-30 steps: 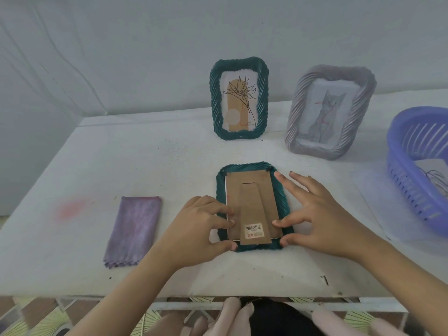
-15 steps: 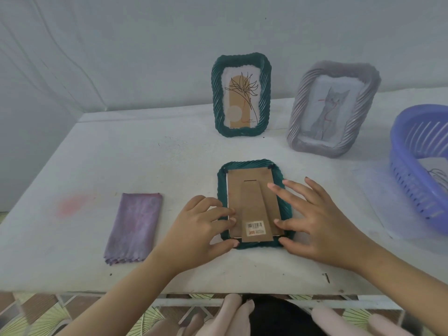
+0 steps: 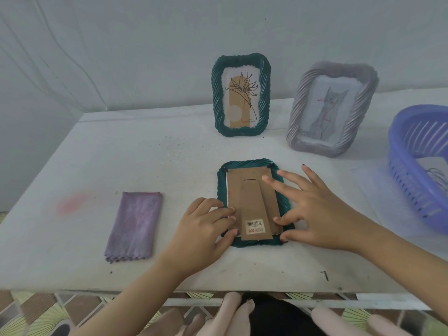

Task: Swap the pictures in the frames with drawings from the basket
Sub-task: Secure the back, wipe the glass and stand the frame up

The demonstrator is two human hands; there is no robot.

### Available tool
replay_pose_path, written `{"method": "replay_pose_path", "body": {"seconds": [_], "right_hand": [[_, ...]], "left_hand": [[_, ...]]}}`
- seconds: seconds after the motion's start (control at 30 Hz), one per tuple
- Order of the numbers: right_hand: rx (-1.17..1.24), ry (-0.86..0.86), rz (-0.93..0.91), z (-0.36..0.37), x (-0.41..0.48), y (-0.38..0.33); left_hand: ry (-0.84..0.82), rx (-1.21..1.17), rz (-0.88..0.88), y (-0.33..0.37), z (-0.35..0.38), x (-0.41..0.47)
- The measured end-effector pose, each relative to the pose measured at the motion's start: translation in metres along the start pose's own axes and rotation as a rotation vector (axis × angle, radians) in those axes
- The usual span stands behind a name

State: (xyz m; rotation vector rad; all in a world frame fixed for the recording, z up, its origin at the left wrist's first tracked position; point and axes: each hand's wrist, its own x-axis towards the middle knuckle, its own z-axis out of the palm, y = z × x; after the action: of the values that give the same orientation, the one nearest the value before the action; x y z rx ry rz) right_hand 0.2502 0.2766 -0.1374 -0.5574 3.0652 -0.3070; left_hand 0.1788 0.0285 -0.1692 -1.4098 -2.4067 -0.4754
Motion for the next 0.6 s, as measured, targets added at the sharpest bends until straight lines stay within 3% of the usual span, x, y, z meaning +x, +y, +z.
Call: {"method": "replay_pose_path", "body": {"seconds": [0.17, 0.3, 0.47, 0.6], "right_hand": [[-0.186, 0.105, -0.124, 0.009, -0.003, -0.008], [-0.121, 0.215, -0.095, 0.021, -0.007, -0.008], [0.129, 0.320, 0.094, 0.035, -0.016, -0.015], [0.376, 0.289, 0.377, 0.040, -0.024, -0.023]], "left_hand": [[-0.034, -0.046, -0.032, -0.001, 0.000, -0.001], [-0.052, -0.070, -0.061, -0.001, -0.001, -0.002], [-0.044, -0.130, -0.138, 0.001, 0.002, -0.005], [-0.051, -0.233, -0.297, 0.006, -0.006, 0.001]]}}
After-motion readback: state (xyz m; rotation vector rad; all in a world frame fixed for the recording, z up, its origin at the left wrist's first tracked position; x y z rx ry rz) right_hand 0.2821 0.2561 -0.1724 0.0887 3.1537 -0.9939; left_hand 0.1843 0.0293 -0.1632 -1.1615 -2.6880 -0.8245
